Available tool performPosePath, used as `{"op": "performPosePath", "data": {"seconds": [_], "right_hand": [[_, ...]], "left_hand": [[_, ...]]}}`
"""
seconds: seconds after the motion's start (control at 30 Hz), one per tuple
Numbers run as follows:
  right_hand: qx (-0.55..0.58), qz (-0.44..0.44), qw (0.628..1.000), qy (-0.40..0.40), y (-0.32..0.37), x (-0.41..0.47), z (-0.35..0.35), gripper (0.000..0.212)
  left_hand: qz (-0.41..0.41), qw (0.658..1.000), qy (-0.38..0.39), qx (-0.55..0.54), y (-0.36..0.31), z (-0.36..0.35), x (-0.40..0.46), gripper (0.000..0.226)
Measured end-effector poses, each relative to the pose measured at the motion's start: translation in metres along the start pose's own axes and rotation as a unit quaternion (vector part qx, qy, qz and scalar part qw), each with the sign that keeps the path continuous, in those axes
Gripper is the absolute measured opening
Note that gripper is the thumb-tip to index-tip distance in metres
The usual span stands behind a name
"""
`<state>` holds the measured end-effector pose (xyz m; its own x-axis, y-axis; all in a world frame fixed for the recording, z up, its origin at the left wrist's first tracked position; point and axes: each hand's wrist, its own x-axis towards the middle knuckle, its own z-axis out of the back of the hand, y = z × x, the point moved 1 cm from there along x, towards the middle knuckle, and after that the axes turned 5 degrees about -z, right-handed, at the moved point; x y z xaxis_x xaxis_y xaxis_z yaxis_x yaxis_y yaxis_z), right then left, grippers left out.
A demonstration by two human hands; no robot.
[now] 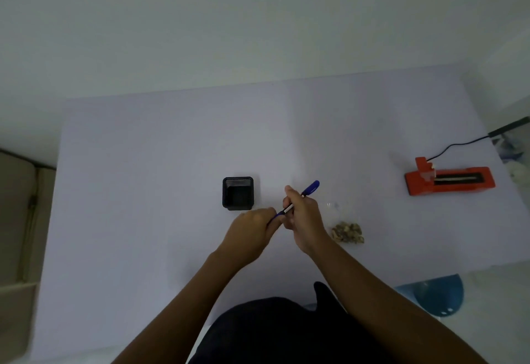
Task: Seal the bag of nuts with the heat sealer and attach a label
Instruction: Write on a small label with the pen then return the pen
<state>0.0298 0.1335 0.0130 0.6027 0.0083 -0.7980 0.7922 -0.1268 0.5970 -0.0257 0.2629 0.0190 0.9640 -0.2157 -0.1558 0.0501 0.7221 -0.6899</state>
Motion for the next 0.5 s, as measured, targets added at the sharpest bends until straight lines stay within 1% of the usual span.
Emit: {"op": "performPosePath", "data": {"seconds": [0.07, 0.13, 0.3, 0.37, 0.43, 0.47, 0.5], "right_hand": [[0.009, -0.015, 1.000, -0.005, 0.000, 0.001, -0.003, 0.038], [0.014, -0.024, 1.000, -0.015, 0.002, 0.003, -0.005, 0.033], [0.022, -0.012, 0.999, -0.048, 0.009, 0.004, -0.014, 0.030], [0.058, -0.026, 0.995, -0.079, 0.015, 0.011, -0.008, 0.030], [0.126, -0.037, 0.983, -0.128, 0.029, 0.026, 0.015, 0.032], [0.135, -0.024, 0.979, -0.149, 0.039, 0.034, 0.031, 0.032], [0.123, -0.005, 0.979, -0.161, 0.049, 0.041, 0.045, 0.032]], "left_hand": [[0.038, 0.996, 0.010, -0.077, -0.002, -0.001, -0.002, 0.041], [0.075, 0.984, 0.023, -0.157, -0.006, 0.001, -0.004, 0.042], [0.132, 0.959, 0.050, -0.244, -0.015, 0.014, 0.004, 0.042], [0.140, 0.940, 0.068, -0.305, -0.019, 0.020, 0.006, 0.045], [0.136, 0.911, 0.080, -0.380, -0.025, 0.026, 0.000, 0.048], [0.135, 0.911, 0.079, -0.382, -0.026, 0.029, -0.004, 0.049], [0.133, 0.926, 0.066, -0.347, -0.022, 0.029, -0.009, 0.049]]}}
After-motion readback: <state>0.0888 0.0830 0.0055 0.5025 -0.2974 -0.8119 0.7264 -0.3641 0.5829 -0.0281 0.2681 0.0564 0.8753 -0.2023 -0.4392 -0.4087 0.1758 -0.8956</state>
